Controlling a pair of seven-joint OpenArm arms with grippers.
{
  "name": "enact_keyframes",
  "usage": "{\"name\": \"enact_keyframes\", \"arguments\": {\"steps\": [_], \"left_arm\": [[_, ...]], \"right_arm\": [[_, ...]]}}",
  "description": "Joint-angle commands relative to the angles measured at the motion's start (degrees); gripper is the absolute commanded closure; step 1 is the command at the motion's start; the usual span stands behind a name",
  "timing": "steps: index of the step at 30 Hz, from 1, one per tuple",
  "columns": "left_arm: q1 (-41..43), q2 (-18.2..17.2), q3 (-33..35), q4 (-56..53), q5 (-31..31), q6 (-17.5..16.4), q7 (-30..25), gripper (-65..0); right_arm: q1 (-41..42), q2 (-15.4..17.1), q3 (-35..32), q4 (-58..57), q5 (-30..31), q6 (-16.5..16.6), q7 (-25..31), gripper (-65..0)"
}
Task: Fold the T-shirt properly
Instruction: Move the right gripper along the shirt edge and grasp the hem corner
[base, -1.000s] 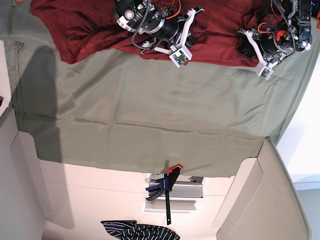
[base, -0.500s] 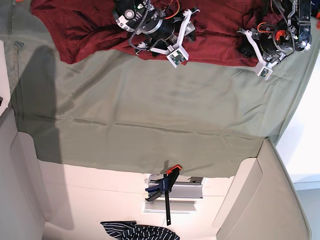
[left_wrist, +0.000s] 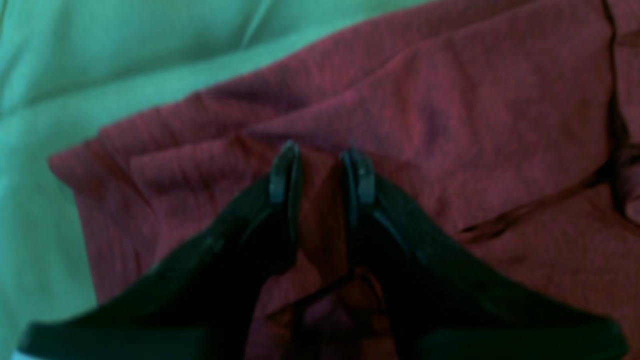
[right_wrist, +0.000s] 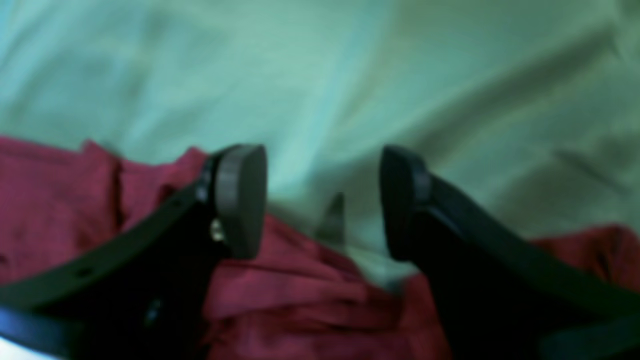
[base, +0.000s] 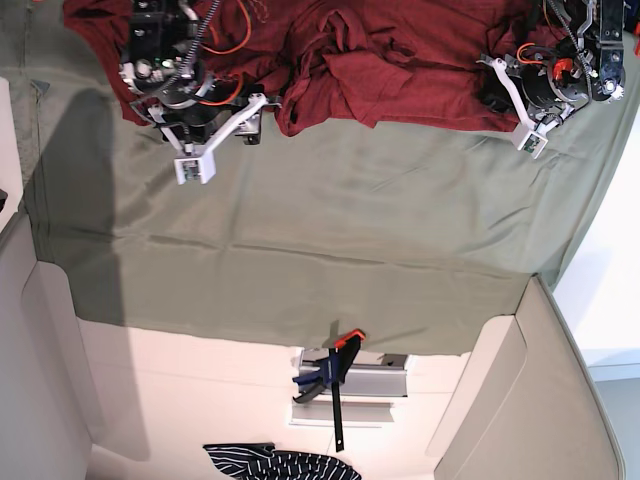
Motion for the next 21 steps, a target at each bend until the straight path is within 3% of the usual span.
{"name": "enact_keyframes", "arguments": {"steps": [1,4,8,14,21], "left_arm": [[-0.74,-0.96,-0.28,0.76,-0.07,-0.22,-0.74,-18.3],[-0.74,-0.96,-0.28,0.76,-0.26,-0.22,-0.90,-18.3],[-0.76,-0.96,-0.28,0.76,-0.26,-0.22,-1.16,-18.3],[-0.74,-0.96,-0.28,0.76,-0.26,-0.22,-1.57,-18.3],[-0.76,-0.96,-0.28,0.76,-0.24,-0.20,-1.57,-18.3]], "right_arm": [[1.27,-0.31,2.43,1.03,2.51,1.90,0.52,-35.5],[1.27,-0.31,9.99,1.01,6.36,4.92,-0.15,-35.5],[1.33,0.33,15.52,0.31,6.80,6.12,0.13,-35.5],[3.65,3.72,15.78,-9.03,4.92,6.08,1.55,-35.6],[5.81,3.65,15.56,-13.81,0.13,5.88,2.69,-35.6]]}}
